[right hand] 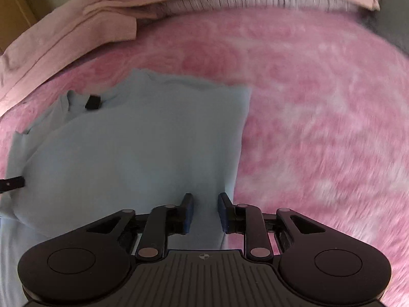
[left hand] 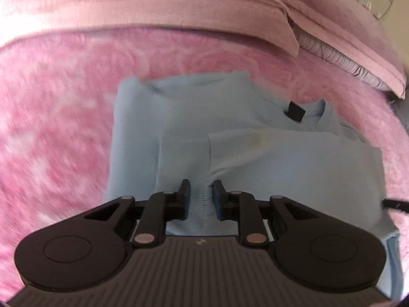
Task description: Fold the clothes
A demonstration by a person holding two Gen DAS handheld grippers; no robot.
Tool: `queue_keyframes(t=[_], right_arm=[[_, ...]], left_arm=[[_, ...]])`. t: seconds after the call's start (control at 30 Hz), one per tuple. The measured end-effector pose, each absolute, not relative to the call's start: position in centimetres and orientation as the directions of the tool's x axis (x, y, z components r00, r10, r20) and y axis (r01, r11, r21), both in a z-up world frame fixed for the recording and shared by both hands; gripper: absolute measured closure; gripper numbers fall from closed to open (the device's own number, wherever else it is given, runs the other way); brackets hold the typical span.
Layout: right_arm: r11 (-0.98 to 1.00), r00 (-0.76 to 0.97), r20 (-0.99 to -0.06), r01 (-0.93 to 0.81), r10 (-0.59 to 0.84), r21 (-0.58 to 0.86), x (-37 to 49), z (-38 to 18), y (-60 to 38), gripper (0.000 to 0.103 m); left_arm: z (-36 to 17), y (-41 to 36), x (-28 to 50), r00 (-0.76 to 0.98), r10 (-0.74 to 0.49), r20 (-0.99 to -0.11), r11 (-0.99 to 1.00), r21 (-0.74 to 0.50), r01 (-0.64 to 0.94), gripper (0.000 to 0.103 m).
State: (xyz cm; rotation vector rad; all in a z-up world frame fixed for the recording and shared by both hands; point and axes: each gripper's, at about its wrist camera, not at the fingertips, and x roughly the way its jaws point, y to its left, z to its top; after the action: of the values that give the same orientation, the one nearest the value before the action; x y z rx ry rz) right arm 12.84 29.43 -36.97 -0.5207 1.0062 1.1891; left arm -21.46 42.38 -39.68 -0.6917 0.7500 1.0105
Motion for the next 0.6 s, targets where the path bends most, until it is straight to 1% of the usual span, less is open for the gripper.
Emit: queue_keyframes(t=[0.03,0.1,0.17,0.23,0.3,0.37,0.43,0.6], right_arm=[[0.331,0.058,-0.848,-0.933,0.527,0.142,12.9,-36.3,29.7,0.079],[0.319,0.074,-0.815,-0.937,0.575,0.140,13.3,-35.1,30.3,0.079],[0.317,0.082,-0.808,-0.939,0.584,0.134,14.0,-35.2,31.9,0.079],[0.311,0.095,-0.804,-0.943,0.587,0.116,14.5,-35.7,33.6,0.079],[0.296,0.103,-0.799,-0.950,0.592,0.097,15.1,-36.8,35.3,0.079],[0.285,0.112,-0.814,-0.956,0.570,0.069,15.8,-38.6,36.6,0.079],[0.283,0.105,-0.808,-0.956,0.579,0.078,16.6,-39.8,37.0,0.079],[0.304,0.124,-0.780,-0.948,0.614,0.089,16.5,-37.1,35.1,0.079]], left_arm=[[-39.0,42.3,-21.2,0.345,0.496,-0.797,0.384,-0.155,-0.910,0.087],[-38.5,42.8,-20.6,0.381,0.490,-0.784,0.407,-0.180,-0.895,0.087],[-38.0,43.3,-19.9,0.413,0.484,-0.771,0.429,-0.202,-0.880,0.087],[-38.8,43.9,-18.8,0.400,0.483,-0.779,0.451,-0.170,-0.876,0.087],[-40.7,45.0,-18.1,0.359,0.478,-0.802,0.455,-0.124,-0.882,0.087],[-42.3,45.5,-18.2,0.321,0.511,-0.797,0.452,-0.068,-0.890,0.093],[-42.0,45.7,-18.6,0.327,0.517,-0.791,0.436,-0.085,-0.896,0.093],[-40.1,44.7,-20.2,0.340,0.540,-0.770,0.369,-0.146,-0.918,0.092]])
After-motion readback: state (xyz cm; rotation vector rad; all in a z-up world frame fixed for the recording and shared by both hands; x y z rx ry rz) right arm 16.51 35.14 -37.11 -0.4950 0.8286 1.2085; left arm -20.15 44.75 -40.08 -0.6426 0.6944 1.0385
